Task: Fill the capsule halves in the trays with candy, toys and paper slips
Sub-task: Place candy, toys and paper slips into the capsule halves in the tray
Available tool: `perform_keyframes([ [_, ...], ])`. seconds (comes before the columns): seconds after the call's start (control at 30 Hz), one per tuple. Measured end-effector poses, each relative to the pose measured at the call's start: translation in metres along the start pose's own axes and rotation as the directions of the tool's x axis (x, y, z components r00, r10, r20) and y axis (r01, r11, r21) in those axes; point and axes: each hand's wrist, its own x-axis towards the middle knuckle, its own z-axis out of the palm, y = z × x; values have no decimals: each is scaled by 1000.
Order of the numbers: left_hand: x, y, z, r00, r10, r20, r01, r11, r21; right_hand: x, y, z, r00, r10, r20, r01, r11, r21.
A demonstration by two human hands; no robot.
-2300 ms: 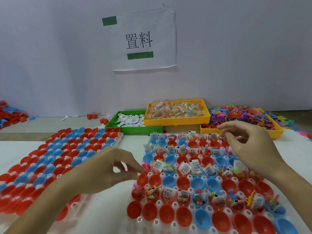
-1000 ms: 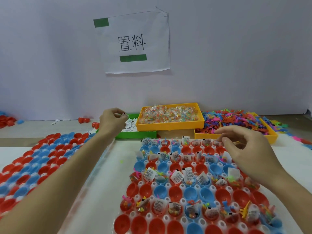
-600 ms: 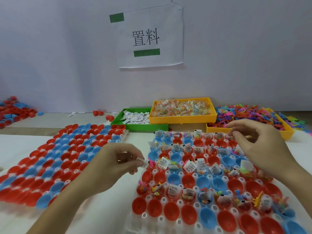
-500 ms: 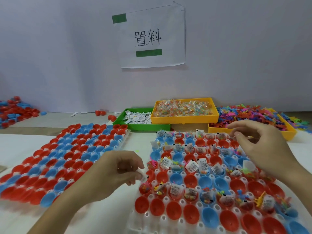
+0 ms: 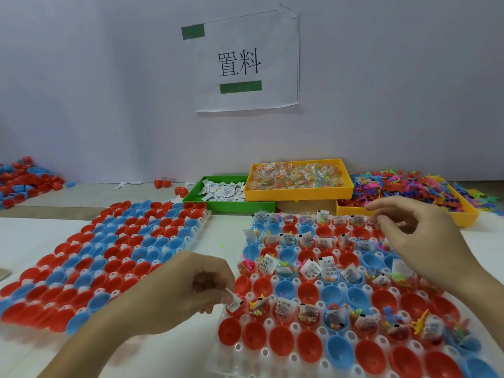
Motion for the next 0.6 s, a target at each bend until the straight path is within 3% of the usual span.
perform_keyframes([
  [0.3,9,6,4,1000,8,5,-9,980,201,-1,0,-1,1000,-6,0,6,1000,-10],
  [0.47,12,7,8,996,1,85,-25,962,272,0,0,-1,1000,-2,-3,2,1000,-8],
  [0.6,15,5,10,1000,3,18,-8,967,253,0,0,0,1000,-4,-3,4,1000,-15],
])
